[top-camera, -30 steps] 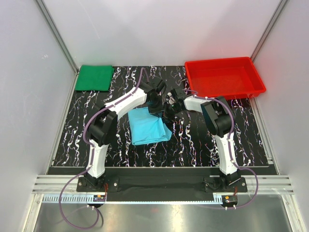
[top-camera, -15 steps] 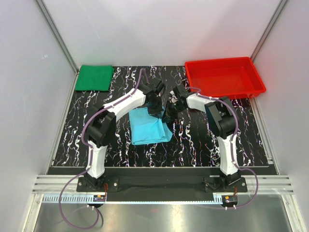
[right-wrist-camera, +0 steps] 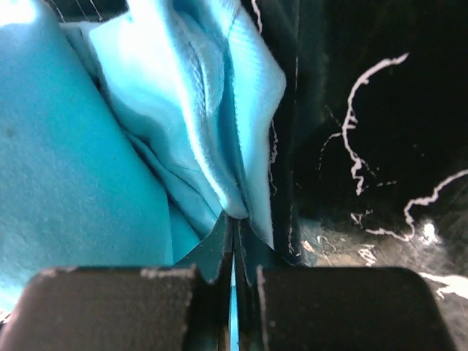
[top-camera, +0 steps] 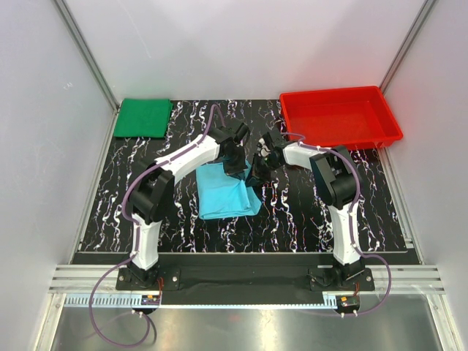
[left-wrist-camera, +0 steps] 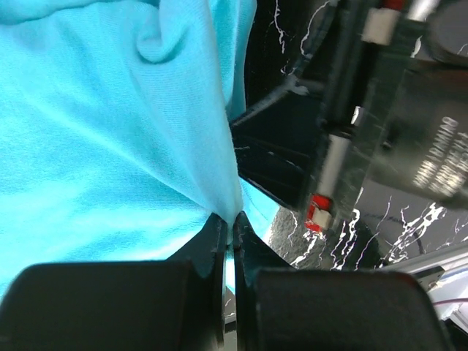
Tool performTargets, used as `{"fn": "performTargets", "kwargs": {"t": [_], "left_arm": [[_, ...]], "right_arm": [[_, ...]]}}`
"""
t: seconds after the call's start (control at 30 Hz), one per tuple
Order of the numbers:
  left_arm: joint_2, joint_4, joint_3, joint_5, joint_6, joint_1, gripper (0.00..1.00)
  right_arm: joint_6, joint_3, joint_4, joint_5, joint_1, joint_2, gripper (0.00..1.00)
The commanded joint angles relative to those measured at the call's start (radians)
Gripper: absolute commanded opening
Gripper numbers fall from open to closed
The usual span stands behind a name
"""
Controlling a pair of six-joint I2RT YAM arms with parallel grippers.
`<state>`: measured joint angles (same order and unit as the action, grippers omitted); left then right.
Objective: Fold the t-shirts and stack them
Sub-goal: Fold the tshirt
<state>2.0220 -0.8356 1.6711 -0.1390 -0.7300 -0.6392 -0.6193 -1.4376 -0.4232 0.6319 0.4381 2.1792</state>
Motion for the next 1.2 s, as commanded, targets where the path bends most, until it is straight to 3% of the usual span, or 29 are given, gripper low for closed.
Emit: {"fn": "performTargets", "kwargs": {"t": [0.0, 0.6, 0.8, 0.83, 0.97, 1.07, 1.17], "left_arm": [[-0.051, 0.021, 0.032, -0.042, 0.012, -0.008, 0.0], [0.047, 0.024, 0.09, -0.096, 0.014, -0.022, 0.0], [0.055, 0.056, 0.064, -0.093, 0.063, -0.022, 0.07], [0.047, 0.061, 0.053, -0.09, 0.07, -0.022, 0.09], [-0.014, 0.134, -0.011, -0.076, 0.098, -0.02, 0.36], [-0.066, 0.129, -0.014, -0.065, 0.113, -0.014, 0.45], [-0.156, 0.083, -0.002, -0.044, 0.127, -0.002, 0.48]], "right_arm": [[0.015, 0.022, 0.026, -0.047, -0.006, 0.033, 0.0], [-0.011, 0.045, 0.029, -0.017, -0.016, 0.002, 0.0], [-0.017, 0.01, -0.018, -0.024, -0.03, -0.044, 0.0], [-0.016, 0.002, -0.044, -0.029, -0.032, -0.055, 0.0], [0.026, -0.09, -0.162, -0.098, -0.048, -0.107, 0.02], [0.093, -0.189, -0.31, -0.188, -0.061, -0.114, 0.04], [0.199, -0.248, -0.459, -0.32, -0.078, -0.153, 0.04]]}}
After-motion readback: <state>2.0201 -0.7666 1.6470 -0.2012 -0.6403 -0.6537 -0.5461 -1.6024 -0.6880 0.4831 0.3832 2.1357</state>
